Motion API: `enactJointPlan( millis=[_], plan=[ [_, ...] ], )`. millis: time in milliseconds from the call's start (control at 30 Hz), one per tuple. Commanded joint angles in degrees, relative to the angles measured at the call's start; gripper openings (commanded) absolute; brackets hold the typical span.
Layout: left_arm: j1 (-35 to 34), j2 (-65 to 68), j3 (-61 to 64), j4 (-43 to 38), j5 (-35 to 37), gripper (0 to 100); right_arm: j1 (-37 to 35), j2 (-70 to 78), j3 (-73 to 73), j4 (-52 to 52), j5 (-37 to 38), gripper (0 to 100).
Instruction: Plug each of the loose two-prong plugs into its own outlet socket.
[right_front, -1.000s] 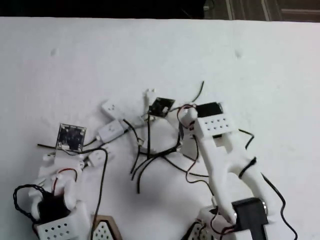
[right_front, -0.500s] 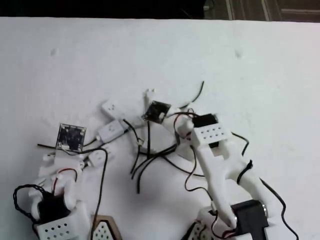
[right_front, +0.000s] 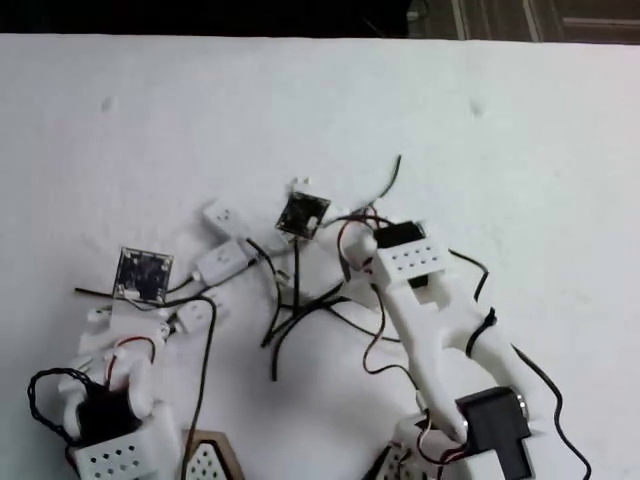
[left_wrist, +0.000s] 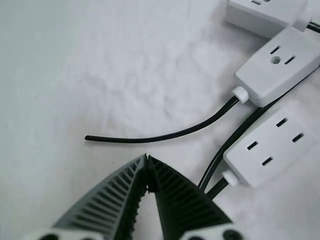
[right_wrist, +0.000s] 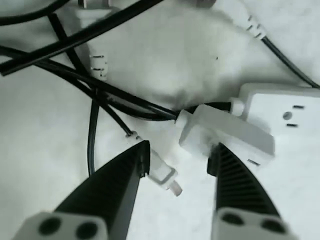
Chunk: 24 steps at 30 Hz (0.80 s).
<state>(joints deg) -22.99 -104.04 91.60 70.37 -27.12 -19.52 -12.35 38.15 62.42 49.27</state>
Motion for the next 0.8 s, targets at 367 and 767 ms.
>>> enactJointPlan(
  millis=[367,767],
  plan=[
    [0.48,-0.48,-0.35,-1.32,-0.53,2,-0.04,4.09,-5.63,11.47,0.62,19.7],
    [0.48,-0.48,-0.26,-1.32,-0.53,2,3.03,15.25,-5.98,4.35,0.62,13.3]
  ],
)
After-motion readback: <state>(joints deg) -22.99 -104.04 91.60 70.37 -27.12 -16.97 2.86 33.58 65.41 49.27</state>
